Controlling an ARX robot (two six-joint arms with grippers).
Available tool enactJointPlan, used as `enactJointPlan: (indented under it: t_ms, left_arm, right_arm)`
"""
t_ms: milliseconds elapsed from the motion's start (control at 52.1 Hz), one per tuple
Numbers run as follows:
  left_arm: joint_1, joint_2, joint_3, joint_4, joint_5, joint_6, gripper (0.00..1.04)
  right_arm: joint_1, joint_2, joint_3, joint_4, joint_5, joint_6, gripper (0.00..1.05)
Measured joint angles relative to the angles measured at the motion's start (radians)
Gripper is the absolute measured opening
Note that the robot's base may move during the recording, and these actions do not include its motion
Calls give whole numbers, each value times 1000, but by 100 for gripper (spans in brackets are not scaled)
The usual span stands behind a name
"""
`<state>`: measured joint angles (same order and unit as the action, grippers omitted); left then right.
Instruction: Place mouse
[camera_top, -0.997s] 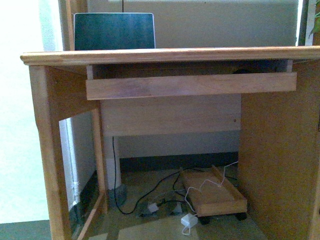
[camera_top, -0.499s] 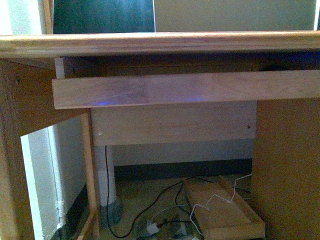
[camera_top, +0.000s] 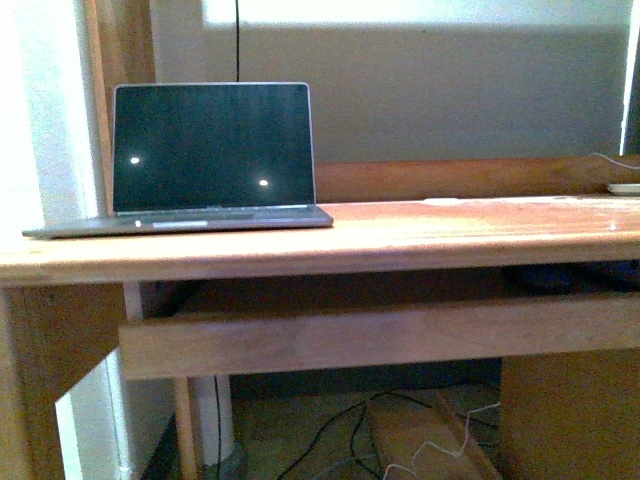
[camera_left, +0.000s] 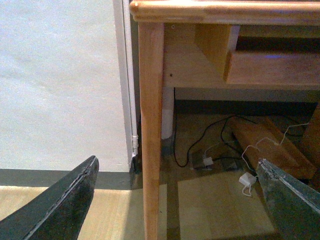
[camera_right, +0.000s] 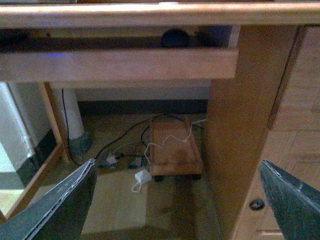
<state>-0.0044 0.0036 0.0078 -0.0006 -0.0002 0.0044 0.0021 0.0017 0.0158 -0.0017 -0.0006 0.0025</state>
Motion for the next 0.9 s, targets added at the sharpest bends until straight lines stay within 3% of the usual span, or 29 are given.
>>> enactJointPlan:
  t_ms: [192,268,345,556,710,786,901]
  left_arm:
    - [1,1,0,-1,6,-5,97]
    - [43,98,71,-157,174,-101,97]
    - [57,268,107,-166,240,-136,97]
    - [89,885,153,430,129,181,97]
    - [42,1439,293,1019,162,713,97]
    - [3,1632,378,1143,188,935,97]
    - [-53,1771,489,1148,231,1117,97]
  right_arm:
    - [0,0,0,0,0,0,97]
    - [0,0,0,0,0,0,97]
    - [0,0,0,0,0,0,97]
    - [0,0,0,0,0,0,97]
    - [0,0,0,0,0,0,97]
    - [0,0,0,0,0,0,97]
    - [0,0,0,0,0,0,97]
